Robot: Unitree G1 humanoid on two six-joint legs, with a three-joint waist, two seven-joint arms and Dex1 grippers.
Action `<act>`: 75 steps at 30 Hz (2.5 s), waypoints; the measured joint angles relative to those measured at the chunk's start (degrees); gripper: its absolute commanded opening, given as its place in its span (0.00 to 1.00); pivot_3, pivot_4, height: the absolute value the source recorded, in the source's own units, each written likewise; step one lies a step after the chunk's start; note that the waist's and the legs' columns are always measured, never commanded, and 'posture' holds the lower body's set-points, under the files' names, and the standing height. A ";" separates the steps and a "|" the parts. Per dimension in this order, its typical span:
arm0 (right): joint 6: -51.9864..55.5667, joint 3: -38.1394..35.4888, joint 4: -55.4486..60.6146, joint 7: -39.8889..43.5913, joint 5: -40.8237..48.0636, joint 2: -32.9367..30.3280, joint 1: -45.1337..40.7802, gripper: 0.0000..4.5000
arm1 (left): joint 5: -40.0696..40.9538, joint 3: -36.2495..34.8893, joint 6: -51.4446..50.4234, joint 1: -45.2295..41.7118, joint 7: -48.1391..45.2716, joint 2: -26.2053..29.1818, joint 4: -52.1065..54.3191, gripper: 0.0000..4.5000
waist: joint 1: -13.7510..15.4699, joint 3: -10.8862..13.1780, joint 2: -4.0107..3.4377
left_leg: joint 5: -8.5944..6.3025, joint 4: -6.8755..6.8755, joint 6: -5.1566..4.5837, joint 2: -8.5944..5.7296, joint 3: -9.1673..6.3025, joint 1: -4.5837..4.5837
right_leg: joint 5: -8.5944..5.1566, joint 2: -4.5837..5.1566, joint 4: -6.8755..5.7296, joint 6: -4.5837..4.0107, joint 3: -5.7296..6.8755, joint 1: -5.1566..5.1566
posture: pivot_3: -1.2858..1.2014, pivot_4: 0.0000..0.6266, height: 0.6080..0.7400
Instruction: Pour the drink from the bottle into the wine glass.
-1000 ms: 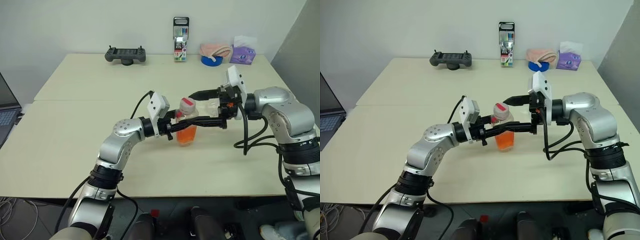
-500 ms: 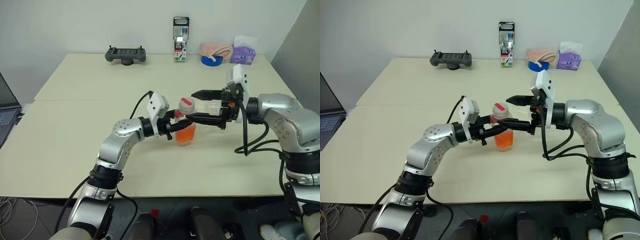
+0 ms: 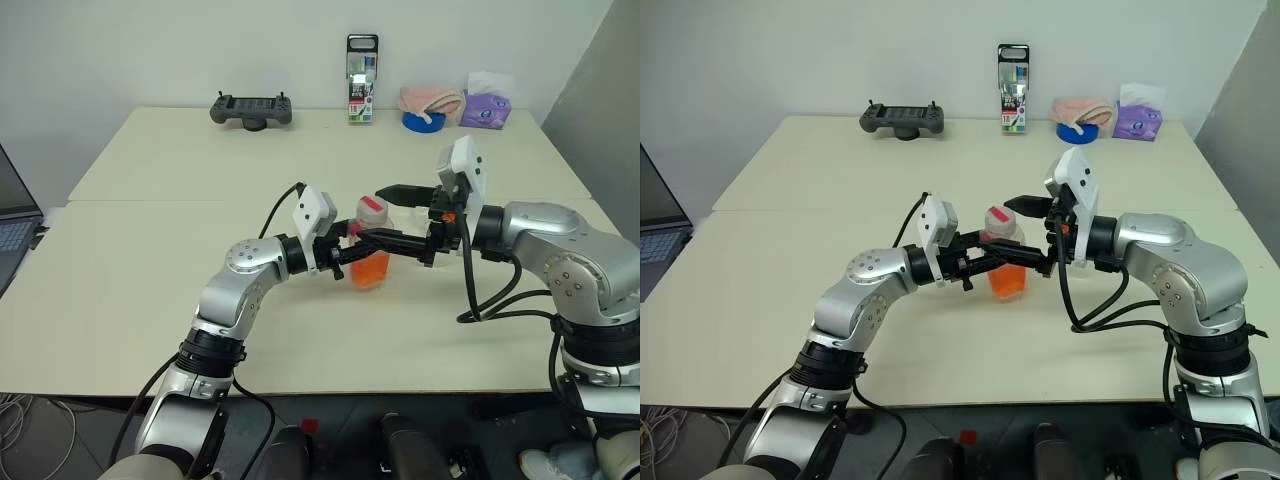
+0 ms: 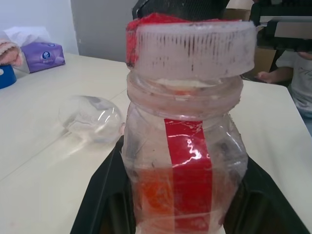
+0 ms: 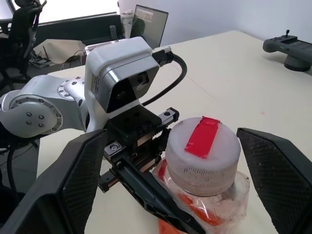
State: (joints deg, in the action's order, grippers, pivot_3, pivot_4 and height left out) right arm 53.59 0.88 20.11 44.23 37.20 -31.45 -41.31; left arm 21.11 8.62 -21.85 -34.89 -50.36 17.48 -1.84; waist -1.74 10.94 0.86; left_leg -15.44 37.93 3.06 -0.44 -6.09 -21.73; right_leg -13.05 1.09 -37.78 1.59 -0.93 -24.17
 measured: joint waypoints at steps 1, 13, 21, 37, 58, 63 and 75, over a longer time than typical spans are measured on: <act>0.02 0.23 -0.01 -0.38 -0.01 0.18 -0.07 1.00 | -0.02 0.00 0.00 0.00 0.01 0.00 -0.13 0.38 | 0.00 0.00 0.00 | 0.00 0.00 0.00 0.00 0.00 0.00 | 0.00 0.00 0.00 0.00 0.00 0.00 | 0.52 0.24 1.00; -1.67 2.70 -2.47 -1.05 -1.58 2.33 -1.49 1.00 | -0.91 0.00 0.12 0.02 -0.06 0.15 -0.35 0.38 | -0.05 0.00 0.00 | 0.00 0.00 0.00 0.00 0.00 0.00 | 0.00 -0.01 0.00 0.00 0.00 0.00 | 0.52 0.24 1.00; -4.08 6.05 -5.57 -0.25 -4.60 2.72 -2.52 1.00 | -1.22 0.00 0.78 0.00 -0.04 0.06 -0.36 0.38 | -0.03 0.00 0.00 | 0.00 0.00 0.00 0.00 -0.01 -0.01 | 0.00 0.00 0.02 0.00 0.01 -0.01 | 0.52 0.24 1.00; -6.09 5.97 -5.90 1.12 -5.05 1.43 -2.56 1.00 | -1.22 -0.02 1.03 -0.09 0.02 0.05 -0.95 0.38 | -0.04 0.00 0.00 | 0.00 -0.01 0.00 0.00 -0.01 -0.01 | 0.00 0.00 0.02 0.00 0.01 -0.01 | 0.52 0.24 1.00; -11.50 8.31 -12.71 9.17 -7.52 2.83 -6.23 1.00 | -1.28 0.00 1.03 -0.06 -0.17 0.02 -0.95 0.38 | -0.08 0.00 0.00 | 0.00 -0.01 0.00 0.00 0.00 0.00 | 0.00 0.00 0.01 0.00 0.00 -0.01 | 0.52 0.24 1.00; -13.63 9.36 -14.99 11.64 -8.99 3.01 -7.17 1.00 | -1.42 0.00 1.01 -0.05 -0.11 0.00 -0.95 0.38 | -0.06 0.00 0.00 | 0.00 -0.01 0.00 0.00 -0.01 0.00 | 0.00 0.00 0.02 0.00 0.01 -0.01 | 0.52 0.24 1.00; -17.16 9.53 -19.28 15.75 -10.82 2.87 -7.70 1.00 | -1.44 -0.07 0.98 -0.03 0.96 0.05 -0.94 0.38 | -0.06 0.00 0.00 | 0.00 -0.01 0.00 0.01 -0.02 0.00 | 0.01 0.00 0.01 -0.02 0.01 -0.01 | 0.52 0.24 1.00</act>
State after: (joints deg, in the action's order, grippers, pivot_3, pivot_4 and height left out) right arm 36.43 10.41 0.83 59.98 26.38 -28.58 -49.01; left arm 19.67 8.54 -20.87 -34.93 -49.40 17.53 -2.78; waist -1.80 10.94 0.86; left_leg -15.44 37.92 3.06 -0.44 -6.11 -21.73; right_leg -13.03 1.10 -37.77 1.56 -0.92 -24.18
